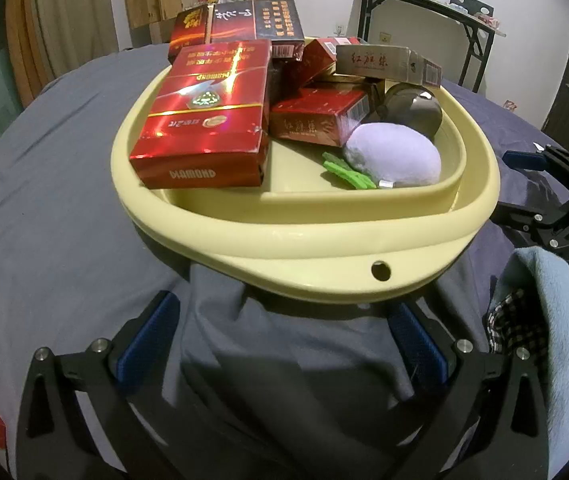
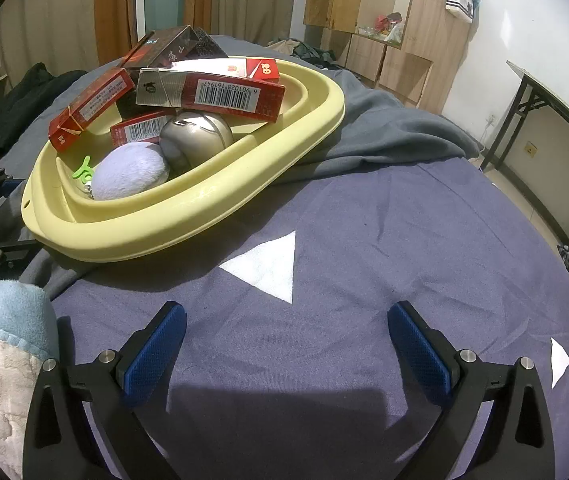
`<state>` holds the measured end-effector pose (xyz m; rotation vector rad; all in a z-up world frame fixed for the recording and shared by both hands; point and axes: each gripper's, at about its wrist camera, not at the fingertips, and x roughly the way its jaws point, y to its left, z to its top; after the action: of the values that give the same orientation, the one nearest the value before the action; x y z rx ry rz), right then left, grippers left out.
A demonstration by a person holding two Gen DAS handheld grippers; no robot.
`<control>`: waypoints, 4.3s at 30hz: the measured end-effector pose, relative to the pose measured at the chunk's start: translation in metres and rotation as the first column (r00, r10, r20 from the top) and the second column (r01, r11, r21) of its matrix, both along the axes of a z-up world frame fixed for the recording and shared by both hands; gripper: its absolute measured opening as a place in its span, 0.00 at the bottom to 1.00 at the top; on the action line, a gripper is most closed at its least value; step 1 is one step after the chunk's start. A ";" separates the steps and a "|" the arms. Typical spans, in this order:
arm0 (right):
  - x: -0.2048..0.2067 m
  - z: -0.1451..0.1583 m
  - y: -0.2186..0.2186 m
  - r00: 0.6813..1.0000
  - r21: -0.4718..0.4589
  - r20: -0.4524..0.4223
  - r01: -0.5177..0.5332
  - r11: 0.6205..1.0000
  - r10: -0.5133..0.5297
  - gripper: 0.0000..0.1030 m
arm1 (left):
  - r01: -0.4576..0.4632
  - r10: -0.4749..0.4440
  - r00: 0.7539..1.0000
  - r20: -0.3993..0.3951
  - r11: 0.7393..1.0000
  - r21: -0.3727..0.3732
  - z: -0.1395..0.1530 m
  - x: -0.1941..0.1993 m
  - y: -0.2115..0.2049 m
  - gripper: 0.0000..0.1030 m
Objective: Organize rigid objects
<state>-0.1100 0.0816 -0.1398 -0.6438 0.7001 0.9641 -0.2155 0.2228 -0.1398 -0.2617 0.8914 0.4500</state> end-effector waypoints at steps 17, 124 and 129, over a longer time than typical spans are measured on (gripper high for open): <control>0.000 0.000 0.000 1.000 0.000 0.000 -0.001 1.000 0.001 1.00 | -0.003 0.002 0.999 -0.032 1.000 -0.023 0.004 0.013 0.011 1.00; 0.000 0.000 0.000 1.000 0.000 -0.001 -0.001 1.000 0.001 1.00 | -0.006 0.006 1.000 0.003 1.000 -0.006 -0.001 0.006 0.006 1.00; 0.000 0.000 0.000 1.000 0.000 -0.001 -0.001 1.000 0.001 1.00 | -0.006 0.006 1.000 0.003 1.000 -0.006 -0.001 0.006 0.006 1.00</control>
<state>-0.1102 0.0811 -0.1396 -0.6442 0.7006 0.9655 -0.2098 0.2290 -0.1407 -0.2707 0.8892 0.4528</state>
